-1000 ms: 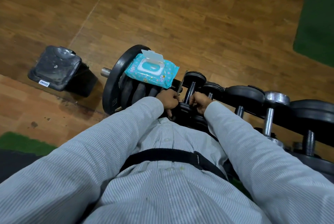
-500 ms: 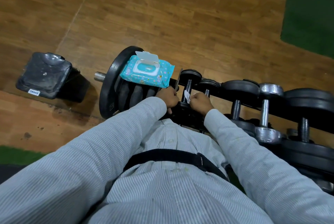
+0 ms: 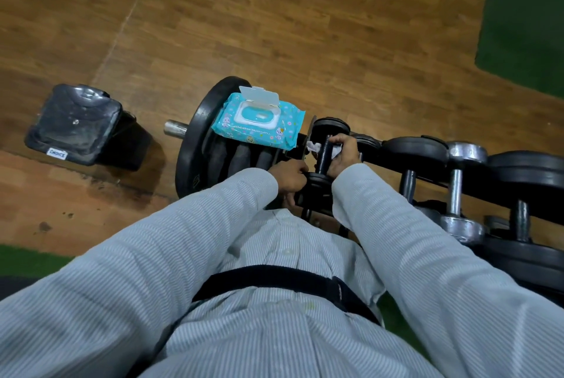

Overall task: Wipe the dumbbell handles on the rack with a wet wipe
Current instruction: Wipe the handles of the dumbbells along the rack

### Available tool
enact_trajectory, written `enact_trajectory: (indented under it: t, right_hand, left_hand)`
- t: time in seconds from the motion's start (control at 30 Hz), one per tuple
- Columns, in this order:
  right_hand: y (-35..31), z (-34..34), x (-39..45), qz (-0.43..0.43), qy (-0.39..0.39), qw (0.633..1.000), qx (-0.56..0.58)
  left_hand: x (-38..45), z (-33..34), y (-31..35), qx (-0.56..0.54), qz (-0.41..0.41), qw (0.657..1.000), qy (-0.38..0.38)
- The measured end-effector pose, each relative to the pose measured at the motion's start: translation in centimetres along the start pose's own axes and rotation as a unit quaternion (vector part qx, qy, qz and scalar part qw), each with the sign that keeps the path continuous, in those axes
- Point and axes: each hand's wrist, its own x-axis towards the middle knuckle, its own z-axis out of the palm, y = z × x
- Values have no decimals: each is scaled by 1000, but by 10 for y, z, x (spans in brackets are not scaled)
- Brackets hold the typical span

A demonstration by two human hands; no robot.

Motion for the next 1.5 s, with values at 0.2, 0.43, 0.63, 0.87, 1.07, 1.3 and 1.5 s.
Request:
enact_trajectory:
  t: [0.2,0.43,0.63,0.87,1.07,1.3,1.5]
  right_hand:
    - [19,-19,14,-31,115,920,-372]
    - [27,-7,-73,-175,61,777,-602]
    - [33,-1,-96,-198,69,675,-708]
    - [44,-17,-107,-217,137,652,-714]
    - [40,-37,-104,-195,162,563,-787]
    - [19,-84,-96,-157,99,656,-732]
    - [-25,-89,-82,-17,46,784,-618]
  left_hand:
    - [1,-2,6,3,5,1000,12]
    - [14,-10,0,-30,-10,999,-19]
    - [7,-7,-4,-13,27,1000,-7]
    - [8,18,-1,71,95,988,98]
    - [17,41,18,97,141,971,168]
    - [31,46,47,132,117,967,186]
    - [35,52,60,147,72,969,183]
